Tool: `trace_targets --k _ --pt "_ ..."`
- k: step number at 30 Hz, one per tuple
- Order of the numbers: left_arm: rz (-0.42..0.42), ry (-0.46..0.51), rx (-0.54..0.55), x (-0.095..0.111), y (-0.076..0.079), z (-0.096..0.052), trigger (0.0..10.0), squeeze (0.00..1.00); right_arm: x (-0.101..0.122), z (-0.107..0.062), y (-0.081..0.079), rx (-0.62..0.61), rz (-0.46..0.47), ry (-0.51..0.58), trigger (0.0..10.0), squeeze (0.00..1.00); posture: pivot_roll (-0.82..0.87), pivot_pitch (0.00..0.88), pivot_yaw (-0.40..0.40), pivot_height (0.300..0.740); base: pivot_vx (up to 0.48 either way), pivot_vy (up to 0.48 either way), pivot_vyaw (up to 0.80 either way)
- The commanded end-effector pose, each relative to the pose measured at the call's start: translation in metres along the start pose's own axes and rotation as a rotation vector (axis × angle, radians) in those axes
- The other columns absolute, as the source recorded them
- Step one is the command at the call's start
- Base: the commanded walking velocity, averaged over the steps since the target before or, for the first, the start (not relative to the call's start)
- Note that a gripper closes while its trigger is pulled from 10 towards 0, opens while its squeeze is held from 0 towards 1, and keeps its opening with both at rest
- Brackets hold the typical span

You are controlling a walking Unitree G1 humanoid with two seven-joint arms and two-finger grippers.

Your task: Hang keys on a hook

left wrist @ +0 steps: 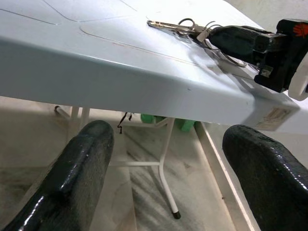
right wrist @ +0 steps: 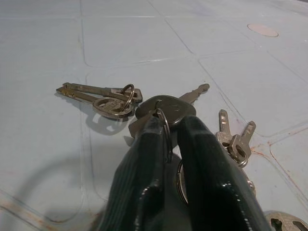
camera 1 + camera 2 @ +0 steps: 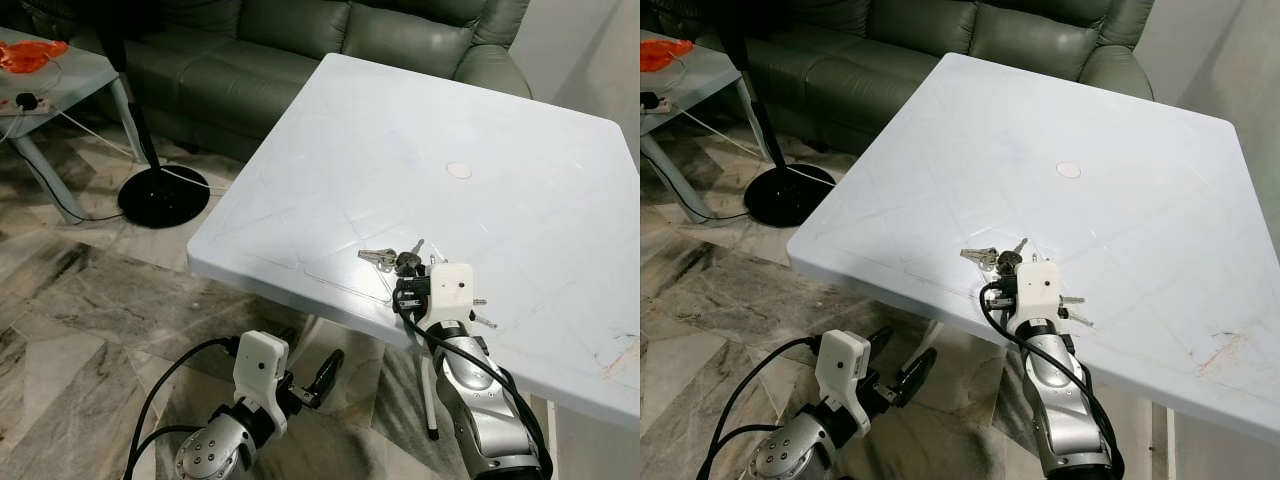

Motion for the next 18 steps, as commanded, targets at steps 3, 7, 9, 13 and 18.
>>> trace_targets --k 3,7,9,13,18 --pt "0.005 -0.012 -0.008 -0.0021 0.0044 0.0001 10.0 0.00 -0.0018 -0.0023 0.0067 -0.019 -0.002 0.003 0.0 0.00 0.03 0.207 -0.105 0.740 0.000 0.000 0.00" --pt "0.004 -0.013 -0.008 -0.0025 0.0043 0.0000 10.0 0.00 -0.0020 -0.0026 0.0075 -0.018 -0.001 0.003 0.0 0.00 0.03 0.204 -0.105 0.740 0.000 0.000 0.00" --pt "0.004 -0.012 -0.007 -0.0025 0.0042 0.0003 10.0 0.00 0.0020 -0.0037 0.0074 -0.011 0.005 0.033 0.0 0.00 0.03 0.204 -0.105 0.740 0.000 0.000 0.00" --pt "0.006 -0.008 -0.005 -0.0012 0.0033 0.0016 10.0 0.00 0.0012 -0.0028 0.0071 -0.007 0.033 0.024 0.0 0.00 0.03 0.197 -0.105 0.740 0.000 0.000 0.00" --pt "0.014 0.010 0.008 0.0029 -0.0003 0.0051 10.0 0.00 0.0052 -0.0013 0.0148 -0.043 -0.009 0.053 1.3 0.00 0.04 0.182 -0.106 0.740 0.000 0.000 0.00"
Point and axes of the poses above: a point about 5 cm out from each wrist's last joint towards the gripper, its own z axis pointing out of the wrist towards the gripper, its own x axis along the axis of the wrist's last joint, y = z × x, the point moved 4 cm from there along z, pointing out of the wrist towards the gripper, and after that the axes turned 9 degrees about -z, right-handed, at the moved point
